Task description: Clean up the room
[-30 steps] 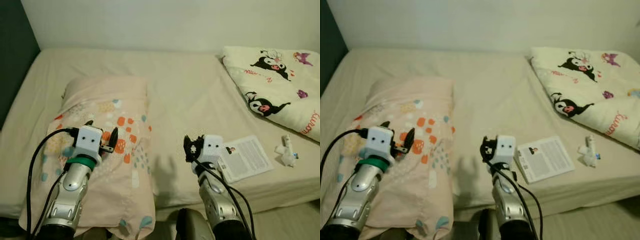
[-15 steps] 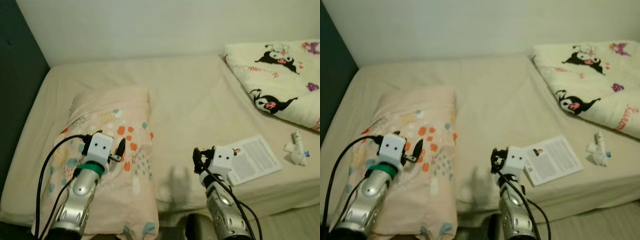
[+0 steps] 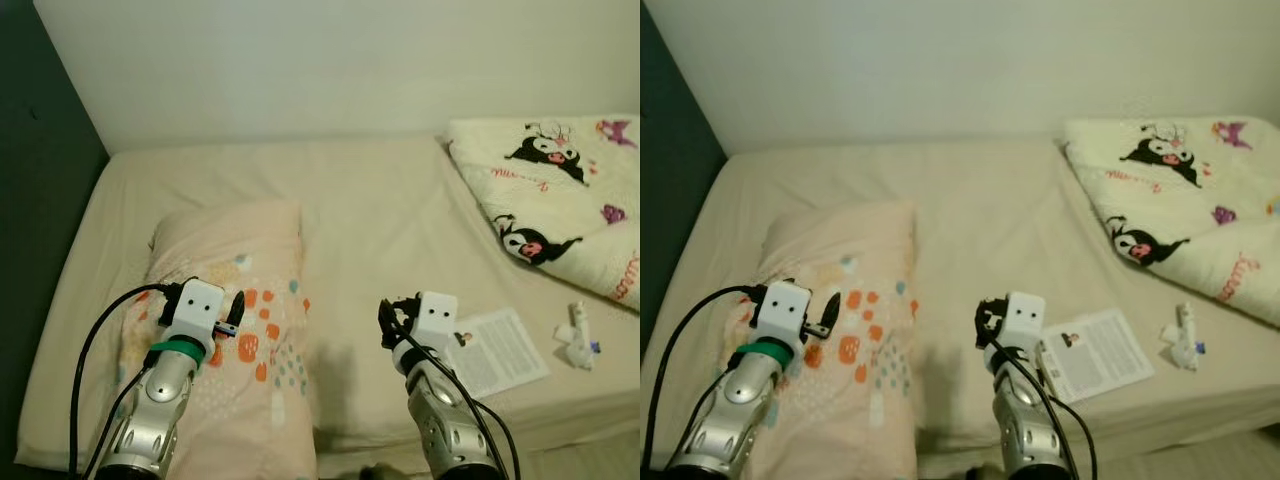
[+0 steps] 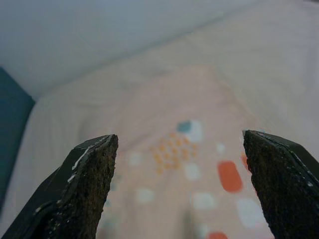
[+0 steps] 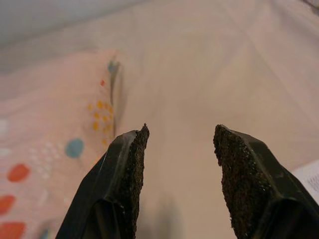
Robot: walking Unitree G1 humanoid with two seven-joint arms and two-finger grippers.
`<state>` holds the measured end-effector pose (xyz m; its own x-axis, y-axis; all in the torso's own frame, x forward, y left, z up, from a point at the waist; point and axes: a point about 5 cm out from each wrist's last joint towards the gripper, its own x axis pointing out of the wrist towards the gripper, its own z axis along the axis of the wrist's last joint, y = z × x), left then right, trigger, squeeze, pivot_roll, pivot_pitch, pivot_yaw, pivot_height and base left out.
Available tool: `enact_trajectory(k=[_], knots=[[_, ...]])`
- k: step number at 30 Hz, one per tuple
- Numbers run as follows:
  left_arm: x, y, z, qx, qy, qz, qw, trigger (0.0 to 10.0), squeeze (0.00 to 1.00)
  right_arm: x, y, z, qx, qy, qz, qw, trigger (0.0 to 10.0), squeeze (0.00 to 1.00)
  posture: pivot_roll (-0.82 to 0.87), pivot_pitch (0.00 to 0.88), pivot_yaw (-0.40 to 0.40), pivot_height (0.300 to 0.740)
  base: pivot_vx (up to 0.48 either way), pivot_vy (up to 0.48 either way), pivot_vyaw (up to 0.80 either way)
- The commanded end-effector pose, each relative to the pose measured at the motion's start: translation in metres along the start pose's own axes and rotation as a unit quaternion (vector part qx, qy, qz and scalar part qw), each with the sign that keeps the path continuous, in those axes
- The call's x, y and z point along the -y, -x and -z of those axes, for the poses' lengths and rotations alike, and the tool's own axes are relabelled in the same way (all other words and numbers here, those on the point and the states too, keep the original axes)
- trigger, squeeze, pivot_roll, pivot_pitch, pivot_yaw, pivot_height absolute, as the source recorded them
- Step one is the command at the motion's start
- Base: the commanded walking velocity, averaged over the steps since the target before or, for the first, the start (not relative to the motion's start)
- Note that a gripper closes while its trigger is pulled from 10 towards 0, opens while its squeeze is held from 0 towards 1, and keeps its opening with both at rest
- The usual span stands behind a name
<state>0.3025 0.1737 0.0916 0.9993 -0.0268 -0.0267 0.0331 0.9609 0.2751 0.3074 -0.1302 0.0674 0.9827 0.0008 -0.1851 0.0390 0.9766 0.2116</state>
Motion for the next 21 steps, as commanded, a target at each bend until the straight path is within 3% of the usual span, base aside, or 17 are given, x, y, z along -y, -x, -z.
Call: enact_trajectory(k=[1, 4, 7, 9, 11, 19, 21], knots=[[-0.003, 0.0007, 0.0013, -0.008, 0.011, -0.01, 1.0, 10.0, 0.0, 0.0005, 0.0002, 0.0023, -0.01, -0.011, 0.006, 1.0, 10.0, 0.0, 0.1, 0.0, 0.032, 0.725, 0.0, 0.0, 0.0], [-0.003, 0.0005, 0.0008, -0.008, 0.014, -0.012, 1.0, 10.0, 0.0, 0.0008, 0.0, 0.0018, -0.01, -0.015, 0.006, 1.0, 10.0, 0.0, 0.1, 0.0, 0.032, 0.73, 0.0, 0.0, 0.0], [-0.0029, 0.0009, 0.0017, -0.013, 0.046, -0.019, 0.999, 10.0, 0.0, 0.0019, -0.0003, 0.001, -0.009, -0.021, 0.009, 1.0, 10.0, 0.0, 0.11, 0.0, 0.029, 0.74, 0.0, 0.0, 0.0], [-0.0066, 0.0016, 0.005, -0.028, 0.11, -0.04, 0.993, 10.0, 0.0, 0.0025, -0.0013, 0.0016, -0.014, -0.01, 0.011, 1.0, 10.0, 0.0, 0.11, 0.0, 0.021, 0.74, 0.0, 0.0, 0.0], [-0.0074, 0.0017, 0.0066, -0.035, 0.126, -0.044, 0.99, 10.0, 0.0, 0.0025, -0.0021, 0.0019, -0.016, -0.007, 0.01, 1.0, 10.0, 0.0, 0.12, 0.0, 0.019, 0.74, 0.0, 0.0, 0.0], [-0.0044, -0.0003, 0.0069, -0.049, 0.129, -0.027, 0.99, 10.0, 0.0, 0.0005, -0.0048, 0.0031, -0.027, 0.007, 0.002, 1.0, 10.0, 0.0, 0.12, 0.0, 0.012, 0.74, 0.0, 0.0, 0.0], [-0.0022, -0.0012, 0.0063, -0.051, 0.109, -0.017, 0.993, 10.0, 0.0, 0.0016, -0.004, 0.0007, -0.016, 0.001, 0.011, 1.0, 10.0, 0.0, 0.12, 0.0, 0.025, 0.74, 0.0, 0.0, 0.0]])
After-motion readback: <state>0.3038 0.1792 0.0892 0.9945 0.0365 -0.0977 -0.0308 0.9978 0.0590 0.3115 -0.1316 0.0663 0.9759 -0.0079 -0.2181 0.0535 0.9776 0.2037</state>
